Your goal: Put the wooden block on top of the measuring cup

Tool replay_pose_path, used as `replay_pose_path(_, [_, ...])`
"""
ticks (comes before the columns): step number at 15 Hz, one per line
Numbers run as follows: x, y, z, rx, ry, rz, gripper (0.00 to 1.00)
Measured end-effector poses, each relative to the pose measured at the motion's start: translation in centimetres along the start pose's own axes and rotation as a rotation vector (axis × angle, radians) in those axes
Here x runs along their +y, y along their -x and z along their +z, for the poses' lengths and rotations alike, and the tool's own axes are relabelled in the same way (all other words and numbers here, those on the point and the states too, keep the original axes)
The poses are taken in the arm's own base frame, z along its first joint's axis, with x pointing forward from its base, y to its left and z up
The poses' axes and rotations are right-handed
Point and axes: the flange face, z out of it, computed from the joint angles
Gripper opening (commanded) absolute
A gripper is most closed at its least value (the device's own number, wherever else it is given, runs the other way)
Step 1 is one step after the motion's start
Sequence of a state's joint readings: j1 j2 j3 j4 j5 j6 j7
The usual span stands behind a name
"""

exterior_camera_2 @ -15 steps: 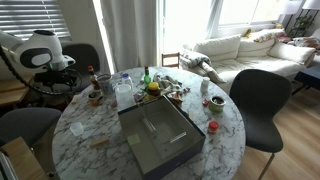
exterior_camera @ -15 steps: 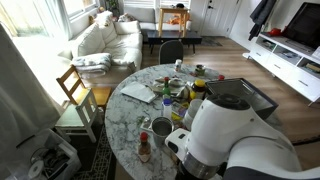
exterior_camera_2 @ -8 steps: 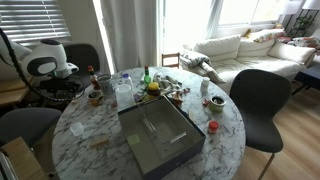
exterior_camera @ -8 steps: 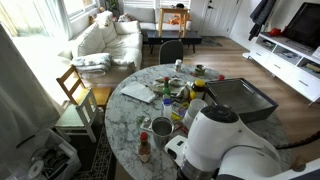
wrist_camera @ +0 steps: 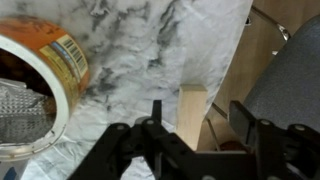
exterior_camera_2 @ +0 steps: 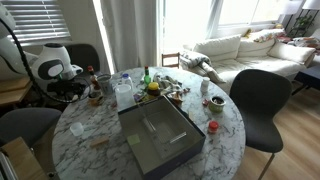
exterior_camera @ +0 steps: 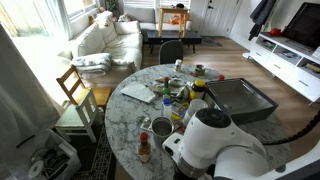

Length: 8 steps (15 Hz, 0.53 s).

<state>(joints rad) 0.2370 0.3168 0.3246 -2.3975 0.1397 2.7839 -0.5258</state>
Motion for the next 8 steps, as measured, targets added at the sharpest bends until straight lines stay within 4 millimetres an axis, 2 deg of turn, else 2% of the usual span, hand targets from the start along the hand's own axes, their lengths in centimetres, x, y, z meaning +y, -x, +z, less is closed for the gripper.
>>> replay_pose_path(2, [0.5,-0.2,0.2,-0.002,0.008,-0.003,0.80])
replay_pose_path(3, [0.7,-0.3,0.3,-0.003,0.009,-0.006,0.85])
replay_pose_path(4, [0.8,-0.4,0.5,-0.004,0.008,-0.008,0.85])
replay_pose_path(8, [1.2,-0.8,1.2,-0.004,-0.003,-0.008,0.66])
